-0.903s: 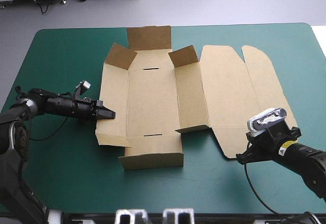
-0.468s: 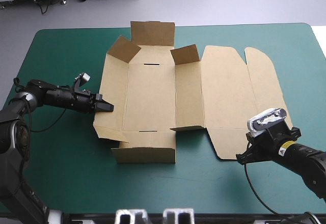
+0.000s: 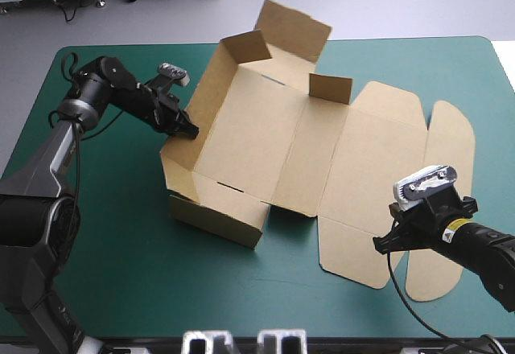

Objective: Fold the box

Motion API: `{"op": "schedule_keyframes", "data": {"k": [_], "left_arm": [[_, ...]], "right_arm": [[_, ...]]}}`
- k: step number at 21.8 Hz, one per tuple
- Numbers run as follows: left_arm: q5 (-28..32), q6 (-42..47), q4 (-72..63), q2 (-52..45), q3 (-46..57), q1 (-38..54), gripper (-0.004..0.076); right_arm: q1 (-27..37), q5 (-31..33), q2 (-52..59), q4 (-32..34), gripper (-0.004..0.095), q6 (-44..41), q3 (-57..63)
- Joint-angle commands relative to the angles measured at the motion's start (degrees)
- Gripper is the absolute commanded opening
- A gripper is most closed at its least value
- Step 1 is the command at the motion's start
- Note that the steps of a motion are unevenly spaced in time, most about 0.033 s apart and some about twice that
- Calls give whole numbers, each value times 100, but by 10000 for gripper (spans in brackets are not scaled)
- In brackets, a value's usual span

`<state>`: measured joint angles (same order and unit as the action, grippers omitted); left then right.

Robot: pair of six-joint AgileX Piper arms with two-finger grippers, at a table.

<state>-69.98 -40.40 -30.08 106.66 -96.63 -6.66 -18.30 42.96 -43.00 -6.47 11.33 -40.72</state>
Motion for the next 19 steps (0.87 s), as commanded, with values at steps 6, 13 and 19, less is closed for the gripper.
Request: {"op": "schedule_keyframes", "data": {"k": [6,13,19], "left_arm": [[-369,-42,1187,-323,-1889,-912,-8],[-369,-629,2697,-323,-2170,-1814,-8],[-242,-1354,2508,-522,-2085,-2487,-10]], "right_arm": [[15,-341,25,-21,-20,-34,-817],[15,-332,-139,569,-20,-791,-1630],[37,192,-1114,1201,-20,-1086,-3025]]}}
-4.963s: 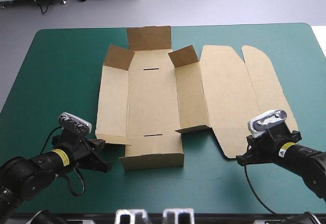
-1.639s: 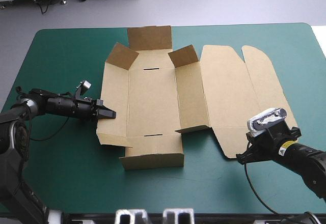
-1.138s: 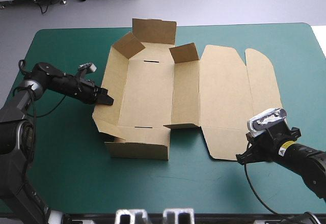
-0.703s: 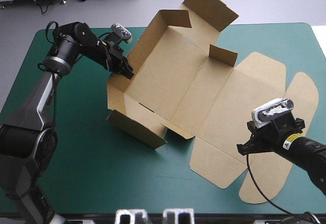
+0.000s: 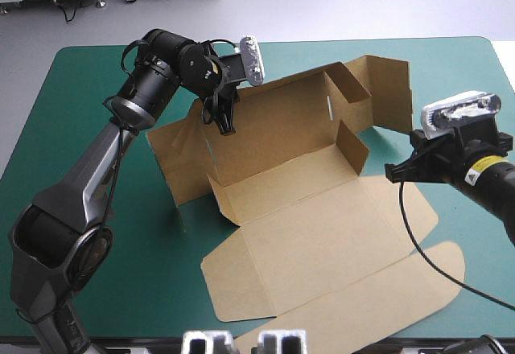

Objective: Fold the box

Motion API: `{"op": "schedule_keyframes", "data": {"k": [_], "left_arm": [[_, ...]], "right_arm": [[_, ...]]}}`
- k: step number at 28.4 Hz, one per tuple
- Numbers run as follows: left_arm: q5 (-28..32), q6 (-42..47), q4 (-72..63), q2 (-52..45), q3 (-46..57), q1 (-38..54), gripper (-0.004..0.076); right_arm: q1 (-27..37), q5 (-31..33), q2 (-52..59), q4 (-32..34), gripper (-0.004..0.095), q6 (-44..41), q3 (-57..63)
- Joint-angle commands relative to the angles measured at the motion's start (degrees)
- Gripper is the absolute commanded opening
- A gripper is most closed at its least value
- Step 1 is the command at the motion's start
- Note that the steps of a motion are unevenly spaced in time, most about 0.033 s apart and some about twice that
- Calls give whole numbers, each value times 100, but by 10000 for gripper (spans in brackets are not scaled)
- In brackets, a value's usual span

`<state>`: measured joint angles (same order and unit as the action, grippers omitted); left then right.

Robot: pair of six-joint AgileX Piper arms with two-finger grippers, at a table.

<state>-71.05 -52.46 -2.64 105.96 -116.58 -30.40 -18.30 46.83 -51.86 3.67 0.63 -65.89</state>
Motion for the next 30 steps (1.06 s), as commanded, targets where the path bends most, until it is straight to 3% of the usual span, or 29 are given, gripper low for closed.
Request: {"op": "schedule_keyframes", "data": {"k": [1,10,15,17,23,27,30], "left_arm": [[-92,-164,-225,-517,-59,-113,-10],[1290,-792,-341,-1419,1635,-200,-10],[2693,-974,-114,-2019,2793,-442,-10],[3004,-974,62,-2186,3156,-530,-10],[3640,-516,545,-2536,3885,-574,-10],[3997,-341,926,-2523,4015,-574,-10],[4289,-341,1206,-2523,4152,-574,-10]], "right_arm": [[37,-149,-336,202,-20,-15,-683],[37,460,-2017,305,-20,124,-2747],[99,961,-2874,292,-20,343,-3767],[237,1150,-3171,40,-20,487,-4092],[1150,1831,-4054,-1711,-20,1203,-5058],[1460,2360,-4707,-1861,-20,1144,-5442],[1472,2325,-5123,-1964,-20,1060,-5480]]}}
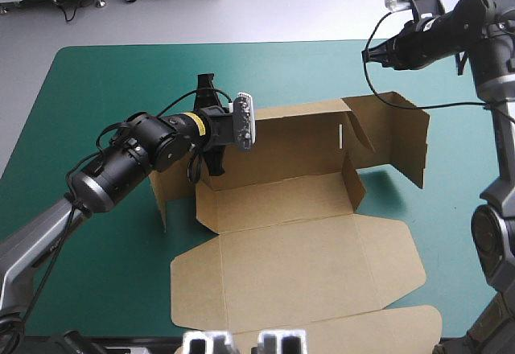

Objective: Fold the box

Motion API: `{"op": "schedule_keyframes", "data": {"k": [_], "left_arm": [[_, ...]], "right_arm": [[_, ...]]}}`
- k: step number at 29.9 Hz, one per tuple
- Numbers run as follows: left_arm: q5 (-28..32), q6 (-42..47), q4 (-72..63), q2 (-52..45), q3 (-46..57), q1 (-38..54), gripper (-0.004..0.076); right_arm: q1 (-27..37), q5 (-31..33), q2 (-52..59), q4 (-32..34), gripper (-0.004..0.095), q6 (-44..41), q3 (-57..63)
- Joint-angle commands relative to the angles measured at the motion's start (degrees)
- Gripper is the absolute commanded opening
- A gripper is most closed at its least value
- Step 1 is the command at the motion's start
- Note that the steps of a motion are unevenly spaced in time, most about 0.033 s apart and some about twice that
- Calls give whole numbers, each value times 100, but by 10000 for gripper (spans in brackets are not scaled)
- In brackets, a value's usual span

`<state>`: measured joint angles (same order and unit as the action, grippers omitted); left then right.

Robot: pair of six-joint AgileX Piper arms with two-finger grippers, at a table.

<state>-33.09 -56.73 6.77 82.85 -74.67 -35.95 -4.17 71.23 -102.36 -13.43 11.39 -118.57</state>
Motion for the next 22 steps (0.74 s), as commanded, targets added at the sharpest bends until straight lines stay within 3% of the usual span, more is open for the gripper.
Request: {"op": "schedule_keyframes", "data": {"k": [1,6,15,18,22], "left_arm": [[542,75,340,-213,-8,-19,-10],[905,-15,335,-223,114,-19,-10],[1190,31,1009,-287,273,-468,-10],[1497,470,1349,-287,448,-484,-10],[1327,1076,1693,-287,488,-484,-10]], "right_arm": [[60,-187,-166,-339,-20,8,-211],[60,-620,-583,-541,-20,35,-211],[70,-612,-839,-605,-20,11,-211],[70,-519,-839,-605,-20,11,-211],[108,-470,-839,-704,-20,-2,-139]]}}
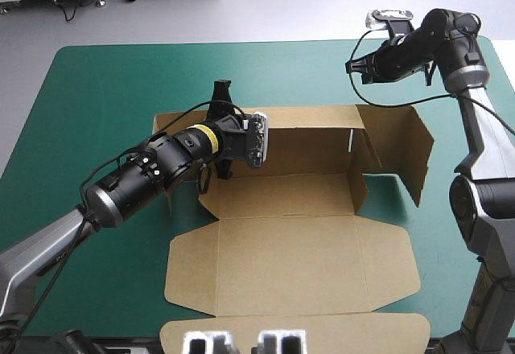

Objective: Fold the box

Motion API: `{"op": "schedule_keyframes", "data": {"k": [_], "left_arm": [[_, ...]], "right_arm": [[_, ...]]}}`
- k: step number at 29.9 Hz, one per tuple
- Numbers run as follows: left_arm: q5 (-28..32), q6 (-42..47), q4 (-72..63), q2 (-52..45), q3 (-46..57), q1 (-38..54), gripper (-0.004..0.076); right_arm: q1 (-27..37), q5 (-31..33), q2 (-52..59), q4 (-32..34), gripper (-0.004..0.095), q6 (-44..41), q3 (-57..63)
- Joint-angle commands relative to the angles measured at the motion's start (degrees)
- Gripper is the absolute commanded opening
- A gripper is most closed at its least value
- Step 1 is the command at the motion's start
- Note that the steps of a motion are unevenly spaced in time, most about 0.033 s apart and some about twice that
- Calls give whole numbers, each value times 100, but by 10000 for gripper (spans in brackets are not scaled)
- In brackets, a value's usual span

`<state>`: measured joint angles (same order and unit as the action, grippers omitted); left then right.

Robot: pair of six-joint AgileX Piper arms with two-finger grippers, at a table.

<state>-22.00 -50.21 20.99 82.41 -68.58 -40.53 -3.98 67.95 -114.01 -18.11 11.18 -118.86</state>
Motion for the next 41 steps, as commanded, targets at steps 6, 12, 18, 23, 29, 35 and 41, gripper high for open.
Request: {"op": "schedule_keyframes", "data": {"k": [6,12,18,23,29,35,41], "left_arm": [[107,1163,996,-242,-122,-27,-10],[7,1352,1258,-242,-122,-27,-10],[-64,1352,1280,-242,-122,-16,-10],[-52,1377,1280,-231,-113,-16,-10],[-66,1387,1267,-231,-113,-16,-10],[-77,1387,1220,-221,-113,-16,-10],[-180,1387,1220,-221,-113,-16,-10]], "right_arm": [[88,62,326,-245,-20,29,39],[88,361,398,-403,-20,203,510],[88,361,804,-575,-20,309,948],[88,361,1301,-805,-20,686,1573],[88,148,1668,-898,-20,1072,2607],[88,-1095,2412,-1803,-20,2249,4142],[88,-2758,3370,-2961,-19,4170,5891]]}}
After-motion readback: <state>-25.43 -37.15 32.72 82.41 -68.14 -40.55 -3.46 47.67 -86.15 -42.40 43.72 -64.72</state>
